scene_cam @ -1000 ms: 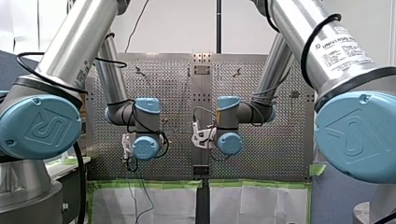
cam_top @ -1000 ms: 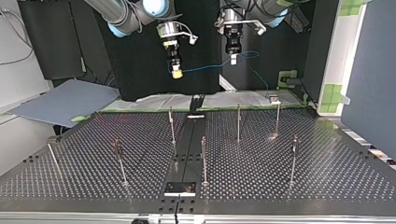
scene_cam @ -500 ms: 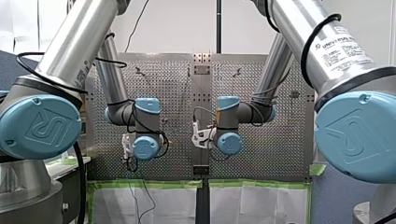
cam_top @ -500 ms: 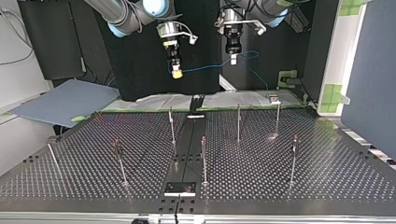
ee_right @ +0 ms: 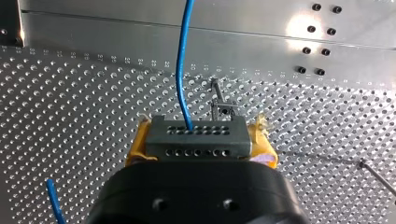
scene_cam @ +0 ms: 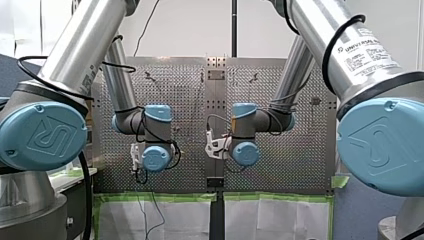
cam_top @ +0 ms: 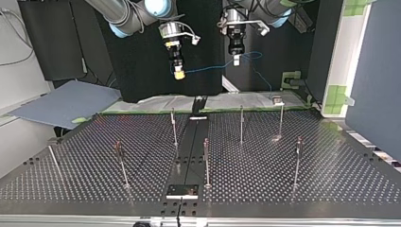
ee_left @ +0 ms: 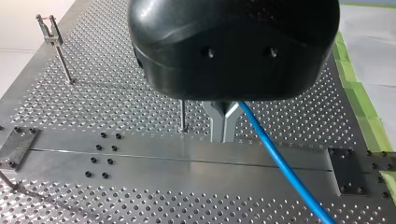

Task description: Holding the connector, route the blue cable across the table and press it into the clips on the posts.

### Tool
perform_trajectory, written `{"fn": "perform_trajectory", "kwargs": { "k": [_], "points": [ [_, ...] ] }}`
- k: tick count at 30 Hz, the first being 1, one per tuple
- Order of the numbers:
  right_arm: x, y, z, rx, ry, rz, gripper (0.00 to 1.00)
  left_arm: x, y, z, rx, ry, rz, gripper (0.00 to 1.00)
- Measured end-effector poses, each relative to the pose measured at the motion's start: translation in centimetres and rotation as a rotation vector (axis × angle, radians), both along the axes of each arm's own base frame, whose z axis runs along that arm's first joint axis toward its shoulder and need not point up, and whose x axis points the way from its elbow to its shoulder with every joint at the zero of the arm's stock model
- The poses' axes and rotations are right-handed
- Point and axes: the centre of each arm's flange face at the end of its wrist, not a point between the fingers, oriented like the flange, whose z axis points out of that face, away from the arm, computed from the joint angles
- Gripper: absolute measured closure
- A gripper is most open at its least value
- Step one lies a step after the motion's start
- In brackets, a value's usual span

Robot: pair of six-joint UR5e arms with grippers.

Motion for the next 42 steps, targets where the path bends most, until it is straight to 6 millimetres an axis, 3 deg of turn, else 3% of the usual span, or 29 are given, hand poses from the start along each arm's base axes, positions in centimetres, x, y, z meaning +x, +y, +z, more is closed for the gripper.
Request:
{"fn": "perform_trajectory", "kwargs": {
  "k": [4,11,21,42],
  "points": [
    [0.0,0.6,-0.7,0.018,0.021,0.013,1.00,0.1,-0.1,0.1,-0.002,-0.002,0.000,1.00],
    [0.3,2.9,-3.9,0.081,0.090,0.053,1.00,0.4,-0.1,-0.4,0.011,0.014,0.003,1.00],
    [-0.4,3.9,-8.2,0.140,0.154,0.057,1.00,0.4,-0.1,-0.7,0.017,0.022,0.003,1.00],
    [-0.6,4.0,-8.7,0.147,0.161,0.058,1.00,0.4,-0.1,-0.7,0.017,0.023,0.003,1.00]
  ]
}}
